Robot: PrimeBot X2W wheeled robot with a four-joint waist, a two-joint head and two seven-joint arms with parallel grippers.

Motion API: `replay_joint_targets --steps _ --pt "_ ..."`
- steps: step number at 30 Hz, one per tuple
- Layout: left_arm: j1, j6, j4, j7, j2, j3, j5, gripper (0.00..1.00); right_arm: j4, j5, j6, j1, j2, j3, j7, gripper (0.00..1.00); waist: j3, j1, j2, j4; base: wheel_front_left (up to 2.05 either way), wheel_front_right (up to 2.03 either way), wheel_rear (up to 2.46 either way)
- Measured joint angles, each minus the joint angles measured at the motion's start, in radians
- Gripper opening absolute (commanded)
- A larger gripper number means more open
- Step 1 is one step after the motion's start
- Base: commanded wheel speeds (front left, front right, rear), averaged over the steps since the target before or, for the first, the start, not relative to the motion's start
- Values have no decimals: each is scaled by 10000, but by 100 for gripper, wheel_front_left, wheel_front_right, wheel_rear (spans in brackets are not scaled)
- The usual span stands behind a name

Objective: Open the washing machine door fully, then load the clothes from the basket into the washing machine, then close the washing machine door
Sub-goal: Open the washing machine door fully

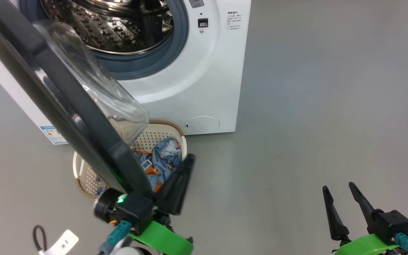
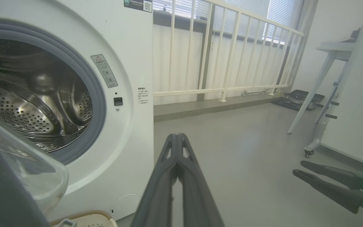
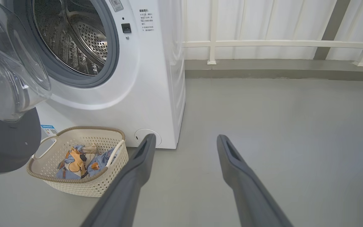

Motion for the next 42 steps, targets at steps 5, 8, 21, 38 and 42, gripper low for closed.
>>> replay_joint_targets --steps 5,8,21,38,42 --pt "-3 71 242 -98 21 96 -38 0 8 -2 0 0 2 -4 0 100 13 0 0 80 0 0 0" --pt "-4 75 362 -100 19 98 -69 0 33 -4 0 0 2 -4 -2 100 2 0 0 132 0 0 0" --pt "-44 201 1143 -174 36 318 -167 0 59 -2 0 -9 0 -13 0 100 190 0 0 253 0 0 0" --pt "-395 309 1434 -190 27 251 -337 0 238 -2 0 -217 6 -48 0 100 329 0 0 718 0 0 0" --pt "-393 389 1358 -188 19 82 -414 0 268 -2 0 -217 6 -46 0 100 320 0 0 857 0 0 0"
